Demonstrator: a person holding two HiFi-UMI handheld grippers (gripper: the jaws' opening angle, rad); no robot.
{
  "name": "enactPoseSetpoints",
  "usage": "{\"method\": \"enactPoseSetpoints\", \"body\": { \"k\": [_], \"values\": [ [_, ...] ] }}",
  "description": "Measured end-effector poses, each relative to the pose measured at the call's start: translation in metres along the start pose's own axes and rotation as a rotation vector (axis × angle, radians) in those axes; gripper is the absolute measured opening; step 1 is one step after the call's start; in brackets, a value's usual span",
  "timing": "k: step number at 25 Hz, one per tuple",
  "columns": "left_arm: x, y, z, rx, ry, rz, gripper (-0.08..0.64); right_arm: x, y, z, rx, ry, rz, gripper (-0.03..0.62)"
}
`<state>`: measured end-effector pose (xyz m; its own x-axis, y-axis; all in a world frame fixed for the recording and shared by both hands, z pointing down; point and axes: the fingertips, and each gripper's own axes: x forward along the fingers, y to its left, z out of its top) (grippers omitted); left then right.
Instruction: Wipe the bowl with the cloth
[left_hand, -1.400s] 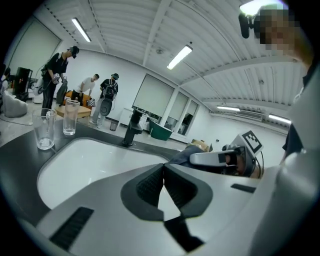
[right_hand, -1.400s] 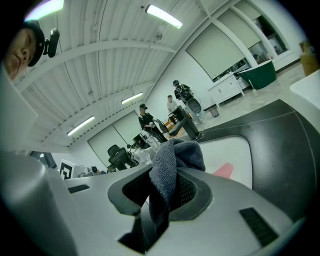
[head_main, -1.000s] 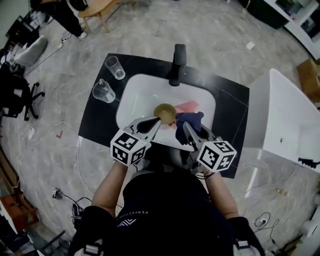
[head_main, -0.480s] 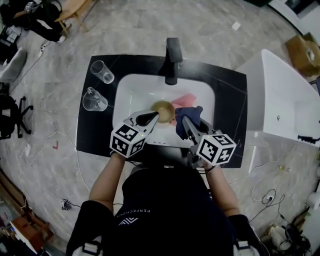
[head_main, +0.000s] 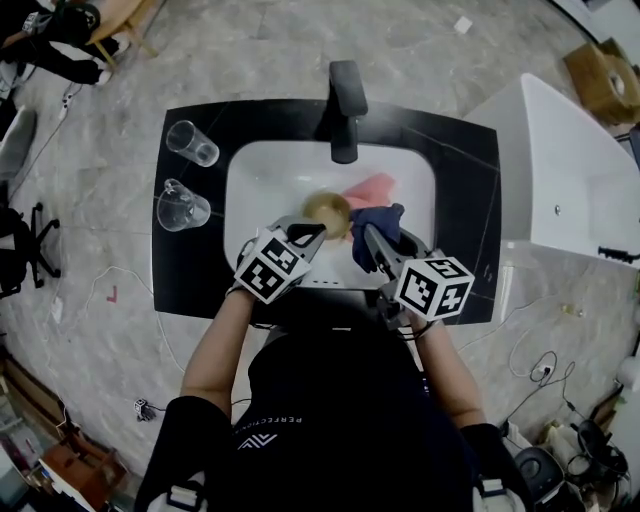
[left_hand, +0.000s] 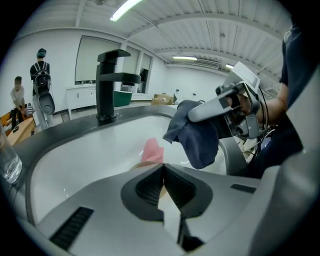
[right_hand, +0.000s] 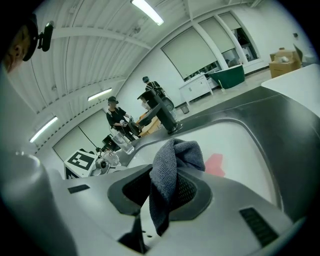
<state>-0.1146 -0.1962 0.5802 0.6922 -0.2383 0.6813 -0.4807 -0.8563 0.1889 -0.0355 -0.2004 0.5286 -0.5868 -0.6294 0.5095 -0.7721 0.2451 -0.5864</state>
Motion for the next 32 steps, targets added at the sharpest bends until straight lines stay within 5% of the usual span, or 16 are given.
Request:
{"method": "enactPoseSetpoints", "body": {
  "k": [7,15,23,28,32],
  "values": [
    [0.014,0.009,-0.021,-0.001,0.077,-0.046,0.008,0.008,-0.002,-0.008,0.017,0.03,-0.012,0.095],
    [0.034,0.006,-0.052,0.24,0.243,-0.091,0.008,0.012,-0.01,-0.013,0.056,0.034,-0.035,0.095],
    [0.041,0.005,-0.061,0.276,0.261,-0.135,0.014,0.015,-0.02,-0.023,0.102,0.052,-0.05,0.095],
    [0.043,0.0,-0.07,0.257,0.287,-0.192,0.155,0.018,-0.026,-0.025,0.117,0.058,-0.051,0.095],
    [0.051,0.003,-0.078,0.346,0.334,-0.176,0.166,0.019,-0.027,-0.025,0.145,0.059,-0.043,0.095]
  ]
}}
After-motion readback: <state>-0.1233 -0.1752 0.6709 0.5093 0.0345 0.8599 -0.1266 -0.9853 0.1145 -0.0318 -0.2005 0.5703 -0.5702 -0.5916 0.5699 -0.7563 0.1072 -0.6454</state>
